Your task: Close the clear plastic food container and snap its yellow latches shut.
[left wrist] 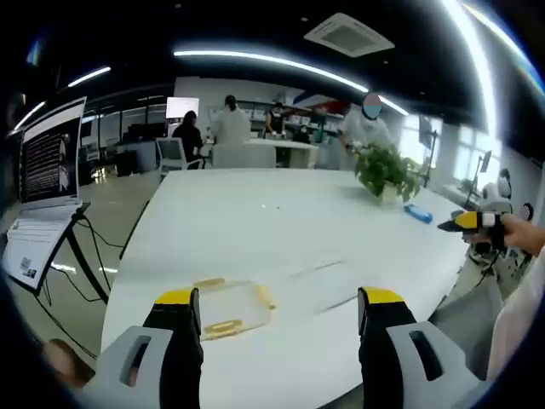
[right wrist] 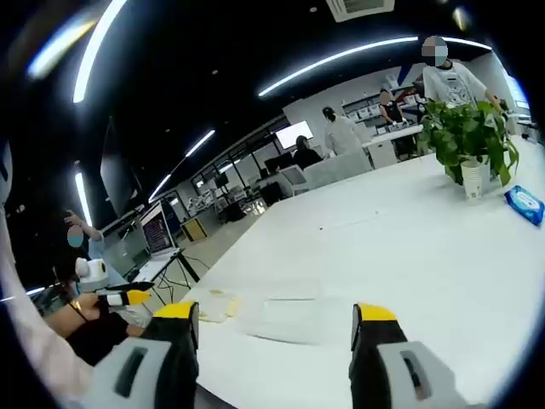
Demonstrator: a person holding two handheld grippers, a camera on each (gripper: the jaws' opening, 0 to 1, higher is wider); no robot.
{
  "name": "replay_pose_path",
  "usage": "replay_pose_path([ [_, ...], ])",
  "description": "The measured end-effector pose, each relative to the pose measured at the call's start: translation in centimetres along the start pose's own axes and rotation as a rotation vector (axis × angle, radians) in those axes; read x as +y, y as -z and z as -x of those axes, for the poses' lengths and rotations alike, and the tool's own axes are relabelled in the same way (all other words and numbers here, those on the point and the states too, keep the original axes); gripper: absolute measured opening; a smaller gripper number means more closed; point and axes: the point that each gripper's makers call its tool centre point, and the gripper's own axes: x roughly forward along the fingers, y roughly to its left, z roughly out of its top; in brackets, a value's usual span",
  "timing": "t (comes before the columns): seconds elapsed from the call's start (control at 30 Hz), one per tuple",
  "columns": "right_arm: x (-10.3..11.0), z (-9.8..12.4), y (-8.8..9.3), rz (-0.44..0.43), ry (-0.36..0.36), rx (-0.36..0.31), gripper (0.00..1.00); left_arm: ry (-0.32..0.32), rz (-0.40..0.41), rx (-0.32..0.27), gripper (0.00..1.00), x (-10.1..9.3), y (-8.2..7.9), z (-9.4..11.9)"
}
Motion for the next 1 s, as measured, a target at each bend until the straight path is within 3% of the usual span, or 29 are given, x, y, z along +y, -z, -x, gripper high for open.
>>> replay_pose_path([
  [1.0,0.22,-0.32,0.61,-0.001,-0.004,0.027,0.72,-0.001,0.009,0.013,0.75,0.16,0.64,-0.26],
])
